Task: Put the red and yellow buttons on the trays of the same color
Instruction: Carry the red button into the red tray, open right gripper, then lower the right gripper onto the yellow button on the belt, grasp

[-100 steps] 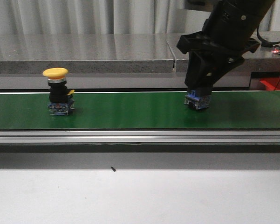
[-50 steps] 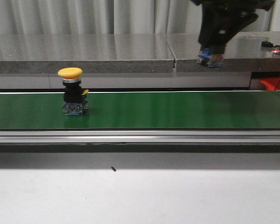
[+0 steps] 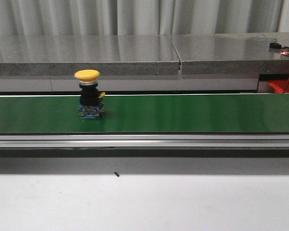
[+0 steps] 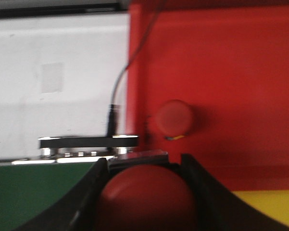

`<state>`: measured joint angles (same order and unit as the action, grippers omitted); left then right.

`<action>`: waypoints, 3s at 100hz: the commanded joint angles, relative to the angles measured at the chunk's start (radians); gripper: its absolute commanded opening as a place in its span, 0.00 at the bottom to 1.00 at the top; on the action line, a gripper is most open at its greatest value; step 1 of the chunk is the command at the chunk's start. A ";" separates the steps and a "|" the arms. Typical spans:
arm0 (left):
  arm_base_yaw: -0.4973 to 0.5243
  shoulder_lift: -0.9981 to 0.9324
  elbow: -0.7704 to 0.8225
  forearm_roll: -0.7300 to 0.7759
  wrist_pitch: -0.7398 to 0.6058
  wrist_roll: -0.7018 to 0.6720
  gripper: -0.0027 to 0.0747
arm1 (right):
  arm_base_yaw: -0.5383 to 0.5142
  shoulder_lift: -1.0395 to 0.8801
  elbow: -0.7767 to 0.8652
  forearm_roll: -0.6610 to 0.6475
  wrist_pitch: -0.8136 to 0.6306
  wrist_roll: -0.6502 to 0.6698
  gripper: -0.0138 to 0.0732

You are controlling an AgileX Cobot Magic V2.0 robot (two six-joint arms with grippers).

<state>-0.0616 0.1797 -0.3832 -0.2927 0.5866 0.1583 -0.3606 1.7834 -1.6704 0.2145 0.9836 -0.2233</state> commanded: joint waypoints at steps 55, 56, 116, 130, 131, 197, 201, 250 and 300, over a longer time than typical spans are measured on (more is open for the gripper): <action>-0.007 0.011 -0.026 -0.020 -0.077 -0.003 0.01 | -0.139 0.232 -0.035 0.086 -0.211 0.008 0.40; -0.007 0.011 -0.026 -0.020 -0.077 -0.003 0.01 | -0.139 0.237 -0.035 0.085 -0.213 0.008 0.40; -0.007 0.011 -0.026 -0.020 -0.077 -0.003 0.01 | -0.139 0.276 -0.035 0.066 -0.235 0.007 0.76; -0.007 0.011 -0.026 -0.020 -0.077 -0.003 0.01 | -0.139 0.254 -0.036 0.054 -0.235 0.007 0.85; -0.007 0.011 -0.026 -0.020 -0.077 -0.003 0.01 | -0.139 0.251 -0.036 0.053 -0.235 0.007 0.85; -0.007 0.011 -0.026 -0.020 -0.077 -0.003 0.01 | -0.020 -0.126 0.039 0.030 -0.112 -0.039 0.84; -0.007 0.011 -0.026 -0.020 -0.077 -0.003 0.01 | 0.003 -0.161 0.069 0.030 -0.113 -0.043 0.84; -0.007 0.011 -0.026 -0.020 -0.077 -0.003 0.01 | 0.435 -0.409 0.430 0.030 -0.139 -0.046 0.84; -0.007 0.011 -0.026 -0.020 -0.077 -0.003 0.01 | 0.711 -0.332 0.452 0.030 -0.262 -0.042 0.84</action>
<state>-0.0616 0.1797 -0.3832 -0.2927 0.5866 0.1583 0.3314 1.4527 -1.1898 0.2364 0.7744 -0.2594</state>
